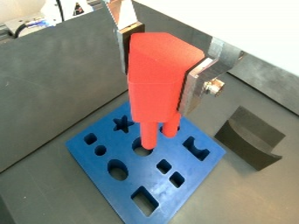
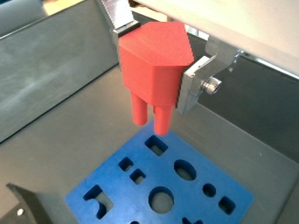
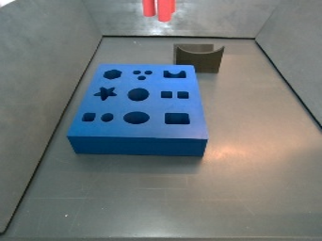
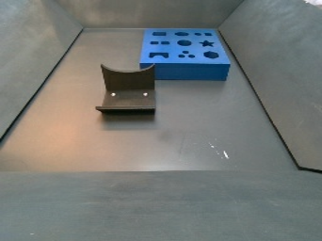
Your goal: Insert the 3 prong object.
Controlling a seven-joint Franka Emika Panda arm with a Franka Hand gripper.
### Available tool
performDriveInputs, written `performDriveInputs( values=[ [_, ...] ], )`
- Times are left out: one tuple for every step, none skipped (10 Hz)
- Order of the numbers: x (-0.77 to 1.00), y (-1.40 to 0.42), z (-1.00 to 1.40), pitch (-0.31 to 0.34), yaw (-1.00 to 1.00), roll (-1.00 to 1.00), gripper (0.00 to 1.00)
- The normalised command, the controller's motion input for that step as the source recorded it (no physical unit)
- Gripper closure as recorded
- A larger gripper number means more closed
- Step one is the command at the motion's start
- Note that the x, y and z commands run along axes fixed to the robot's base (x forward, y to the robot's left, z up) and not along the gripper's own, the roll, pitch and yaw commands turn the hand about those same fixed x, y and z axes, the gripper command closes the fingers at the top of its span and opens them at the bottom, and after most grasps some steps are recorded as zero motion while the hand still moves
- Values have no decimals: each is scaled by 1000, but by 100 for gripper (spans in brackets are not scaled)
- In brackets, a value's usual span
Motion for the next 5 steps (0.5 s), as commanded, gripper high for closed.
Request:
performDriveInputs(
  values=[
    [-117, 114, -346, -143, -851, 0, 100],
    [-29, 314, -486, -193, -671, 0, 100],
    [0, 437, -540, -259, -477, -67, 100],
    [0, 594, -546, -237, -309, -104, 100],
    [0, 654, -540, -217, -234, -141, 100]
  ],
)
